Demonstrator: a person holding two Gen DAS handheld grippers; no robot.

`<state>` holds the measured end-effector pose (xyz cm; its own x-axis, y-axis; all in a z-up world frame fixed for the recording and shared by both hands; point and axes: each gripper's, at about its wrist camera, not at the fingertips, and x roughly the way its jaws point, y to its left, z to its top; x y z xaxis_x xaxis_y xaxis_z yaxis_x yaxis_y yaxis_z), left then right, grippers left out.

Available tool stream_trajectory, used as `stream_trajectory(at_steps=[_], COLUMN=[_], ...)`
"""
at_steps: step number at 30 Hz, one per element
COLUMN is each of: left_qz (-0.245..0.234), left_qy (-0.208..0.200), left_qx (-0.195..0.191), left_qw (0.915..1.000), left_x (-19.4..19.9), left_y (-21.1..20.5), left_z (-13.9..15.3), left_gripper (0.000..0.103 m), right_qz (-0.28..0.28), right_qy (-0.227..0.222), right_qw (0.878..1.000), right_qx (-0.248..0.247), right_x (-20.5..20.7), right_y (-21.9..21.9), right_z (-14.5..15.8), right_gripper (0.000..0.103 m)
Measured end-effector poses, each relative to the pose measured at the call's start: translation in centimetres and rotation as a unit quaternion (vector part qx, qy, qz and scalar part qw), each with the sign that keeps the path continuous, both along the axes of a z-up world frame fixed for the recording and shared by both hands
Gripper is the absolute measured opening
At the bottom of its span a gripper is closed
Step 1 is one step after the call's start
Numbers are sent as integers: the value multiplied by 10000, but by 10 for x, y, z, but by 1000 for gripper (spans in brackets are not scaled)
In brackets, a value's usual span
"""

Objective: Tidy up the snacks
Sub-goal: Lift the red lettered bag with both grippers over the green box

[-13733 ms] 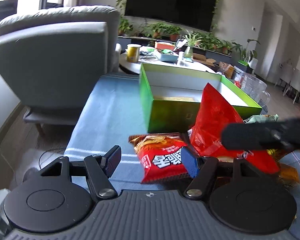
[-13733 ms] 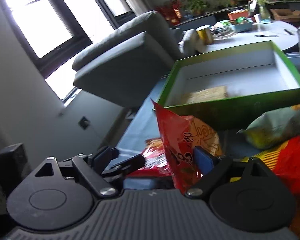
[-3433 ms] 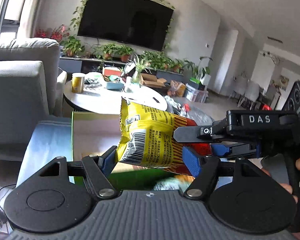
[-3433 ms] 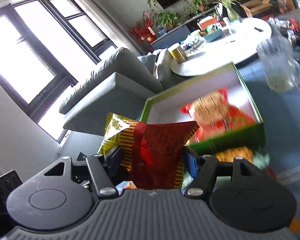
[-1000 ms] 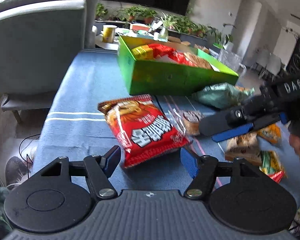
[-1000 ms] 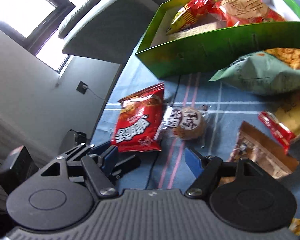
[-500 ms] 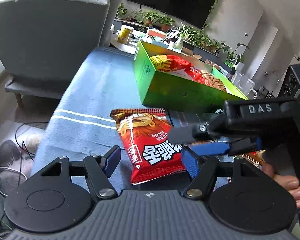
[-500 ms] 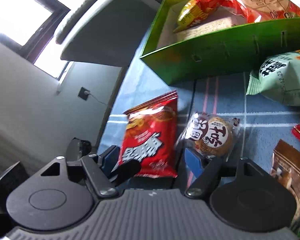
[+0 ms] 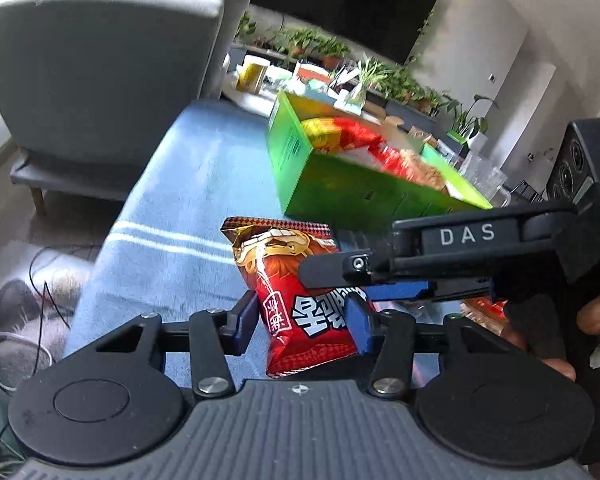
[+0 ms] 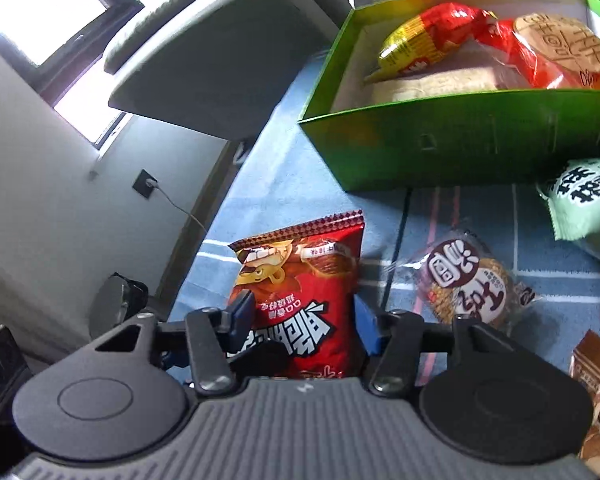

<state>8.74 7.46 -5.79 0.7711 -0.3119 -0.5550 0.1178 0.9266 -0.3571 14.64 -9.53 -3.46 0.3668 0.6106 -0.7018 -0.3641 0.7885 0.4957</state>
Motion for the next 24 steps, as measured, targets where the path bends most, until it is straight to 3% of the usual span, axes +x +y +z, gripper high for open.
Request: stream_trajectory(at_steps=[6, 13, 19, 24], left_qz=[-147, -449, -581, -631], left_qy=[-560, -1119, -1274, -1268], left_qx=[267, 549, 577, 755], left_qw=[9980, 9912, 9885, 9870], left_x=[-3, 36, 74, 91], left_y=[-17, -46, -58, -66], left_z=[40, 80, 91, 91], left_gripper=[46, 47, 48, 48], right_qz=[0, -460, -835, -966], right_qy=[-447, -1032, -1336, -1248], right_qw=[9986, 9923, 9859, 9850], right_qx=[267, 509, 556, 695], right_x=[-16, -2, 22, 48], right_y=[-17, -46, -57, -64], right_z=[32, 71, 86, 86], right_gripper=[59, 59, 60, 60])
